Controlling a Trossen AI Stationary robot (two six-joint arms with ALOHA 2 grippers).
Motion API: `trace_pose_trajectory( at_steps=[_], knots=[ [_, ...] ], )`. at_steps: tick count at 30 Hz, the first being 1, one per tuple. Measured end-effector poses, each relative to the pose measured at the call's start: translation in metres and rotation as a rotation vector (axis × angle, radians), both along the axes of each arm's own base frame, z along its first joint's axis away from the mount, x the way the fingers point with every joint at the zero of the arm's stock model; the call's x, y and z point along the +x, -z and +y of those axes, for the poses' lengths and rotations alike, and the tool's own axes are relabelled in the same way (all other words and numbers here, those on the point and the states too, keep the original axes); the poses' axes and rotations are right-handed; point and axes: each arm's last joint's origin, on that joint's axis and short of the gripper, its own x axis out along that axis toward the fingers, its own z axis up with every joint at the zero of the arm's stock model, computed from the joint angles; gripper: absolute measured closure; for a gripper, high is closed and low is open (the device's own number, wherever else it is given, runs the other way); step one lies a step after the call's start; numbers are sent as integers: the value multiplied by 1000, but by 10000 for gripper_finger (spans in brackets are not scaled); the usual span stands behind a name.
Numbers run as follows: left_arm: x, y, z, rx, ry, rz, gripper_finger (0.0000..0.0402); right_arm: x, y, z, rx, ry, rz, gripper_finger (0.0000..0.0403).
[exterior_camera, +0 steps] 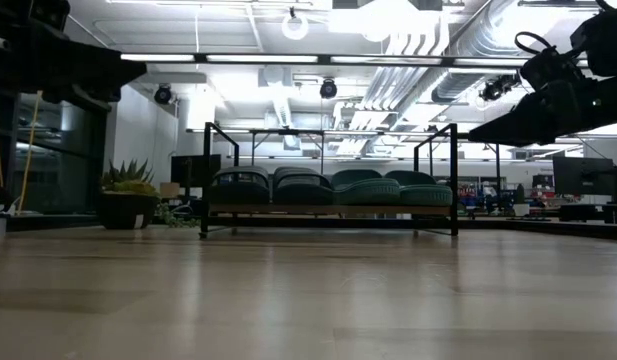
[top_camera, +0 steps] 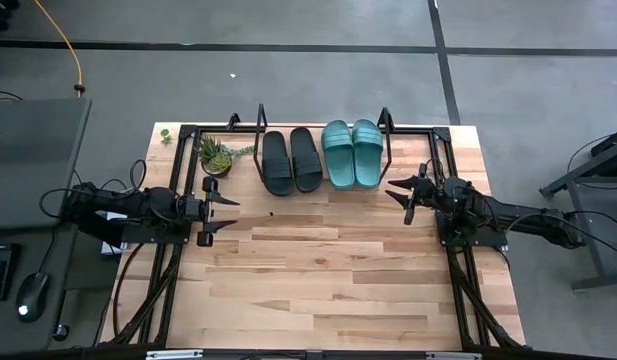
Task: Pick and place slides into the shelf
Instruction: Return to Home Position
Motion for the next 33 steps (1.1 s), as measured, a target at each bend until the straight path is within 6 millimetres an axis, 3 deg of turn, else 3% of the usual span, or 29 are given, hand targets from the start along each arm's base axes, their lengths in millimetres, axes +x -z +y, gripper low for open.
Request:
trace_pose_trajectory(
  at_steps=[33],
  knots=[
    [0,0,0,11,0,1,195,0,0,0,18,2,-5,274]
  ],
)
